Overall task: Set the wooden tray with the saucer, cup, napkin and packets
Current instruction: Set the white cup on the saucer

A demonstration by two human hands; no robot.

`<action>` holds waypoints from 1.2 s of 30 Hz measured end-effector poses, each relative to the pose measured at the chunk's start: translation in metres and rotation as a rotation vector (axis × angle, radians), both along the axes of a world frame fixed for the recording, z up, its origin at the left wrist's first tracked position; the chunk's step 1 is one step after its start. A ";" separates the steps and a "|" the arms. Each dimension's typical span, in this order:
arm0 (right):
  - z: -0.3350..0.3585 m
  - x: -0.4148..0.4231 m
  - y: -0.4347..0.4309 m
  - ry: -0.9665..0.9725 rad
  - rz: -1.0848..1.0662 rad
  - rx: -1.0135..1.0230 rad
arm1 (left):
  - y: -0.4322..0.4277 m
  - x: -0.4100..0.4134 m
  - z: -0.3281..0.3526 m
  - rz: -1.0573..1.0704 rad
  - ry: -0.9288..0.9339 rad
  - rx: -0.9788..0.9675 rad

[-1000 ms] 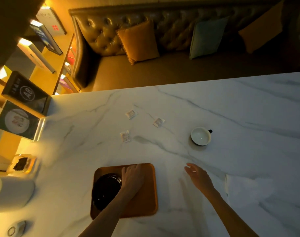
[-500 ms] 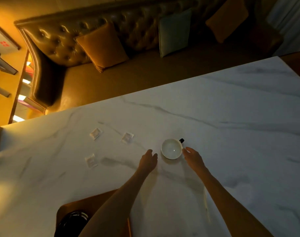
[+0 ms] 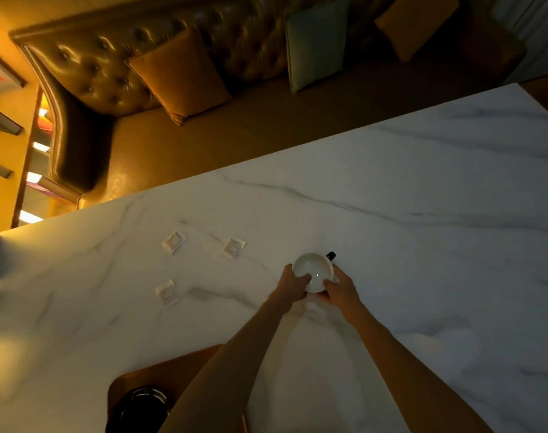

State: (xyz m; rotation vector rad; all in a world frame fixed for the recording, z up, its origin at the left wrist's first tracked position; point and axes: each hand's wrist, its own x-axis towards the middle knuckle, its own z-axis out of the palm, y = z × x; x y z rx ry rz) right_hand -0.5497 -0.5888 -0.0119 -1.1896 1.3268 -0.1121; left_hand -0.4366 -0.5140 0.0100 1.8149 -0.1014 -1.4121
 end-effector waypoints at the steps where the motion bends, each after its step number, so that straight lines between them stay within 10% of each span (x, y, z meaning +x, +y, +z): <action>1: 0.003 0.001 0.008 0.000 0.015 -0.012 | 0.009 0.002 0.002 0.017 0.006 -0.001; 22: 0.094 0.115 0.297 -0.097 0.695 -0.036 | 0.400 0.099 0.083 0.182 -0.097 -0.079; 36: 0.075 0.082 0.436 -0.205 0.450 0.420 | 0.522 0.062 0.044 0.387 -0.154 -0.011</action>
